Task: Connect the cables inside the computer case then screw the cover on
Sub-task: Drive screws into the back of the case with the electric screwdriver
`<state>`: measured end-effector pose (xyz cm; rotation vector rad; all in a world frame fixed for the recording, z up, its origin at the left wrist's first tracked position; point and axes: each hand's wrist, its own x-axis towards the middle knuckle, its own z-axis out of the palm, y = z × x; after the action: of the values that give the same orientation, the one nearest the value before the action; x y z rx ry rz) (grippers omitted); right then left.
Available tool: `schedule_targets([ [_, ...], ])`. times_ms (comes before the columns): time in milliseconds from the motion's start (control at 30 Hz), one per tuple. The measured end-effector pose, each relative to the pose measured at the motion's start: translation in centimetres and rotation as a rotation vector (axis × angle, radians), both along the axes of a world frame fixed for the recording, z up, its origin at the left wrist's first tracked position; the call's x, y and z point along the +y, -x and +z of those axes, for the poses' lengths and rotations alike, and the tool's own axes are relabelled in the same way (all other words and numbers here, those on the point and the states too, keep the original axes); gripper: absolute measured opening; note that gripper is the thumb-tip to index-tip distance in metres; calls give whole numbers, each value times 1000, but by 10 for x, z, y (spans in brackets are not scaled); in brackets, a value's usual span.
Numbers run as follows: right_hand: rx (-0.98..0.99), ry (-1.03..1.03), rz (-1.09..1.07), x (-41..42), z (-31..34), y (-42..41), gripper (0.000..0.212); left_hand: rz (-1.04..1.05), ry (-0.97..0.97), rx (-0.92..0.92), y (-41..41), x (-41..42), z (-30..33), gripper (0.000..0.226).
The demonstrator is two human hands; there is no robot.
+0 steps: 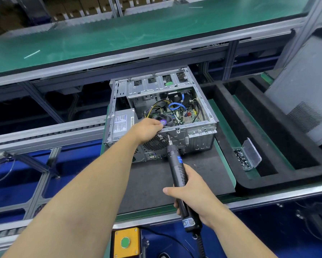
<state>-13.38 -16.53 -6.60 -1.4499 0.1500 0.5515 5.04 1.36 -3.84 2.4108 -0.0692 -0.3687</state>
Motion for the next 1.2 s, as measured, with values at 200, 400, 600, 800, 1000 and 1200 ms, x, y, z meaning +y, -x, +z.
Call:
schedule_targets([
  [200,19,7,7,0,4,-1,57,-7,22,-17,2,1,-1,43],
  [400,25,25,18,3,7,-2,51,-43,21,-34,3,2,-2,45],
  [600,55,36,22,5,9,-2,48,-89,41,-13,1,7,-2,46],
  [800,35,64,19,5,11,-1,48,-111,-2,1,1,4,0,36],
  [1000,26,64,5,3,11,-1,48,-8,46,55,-4,1,-1,38],
  [1200,29,52,3,3,12,-1,50,-43,96,102,-3,-3,6,34],
])
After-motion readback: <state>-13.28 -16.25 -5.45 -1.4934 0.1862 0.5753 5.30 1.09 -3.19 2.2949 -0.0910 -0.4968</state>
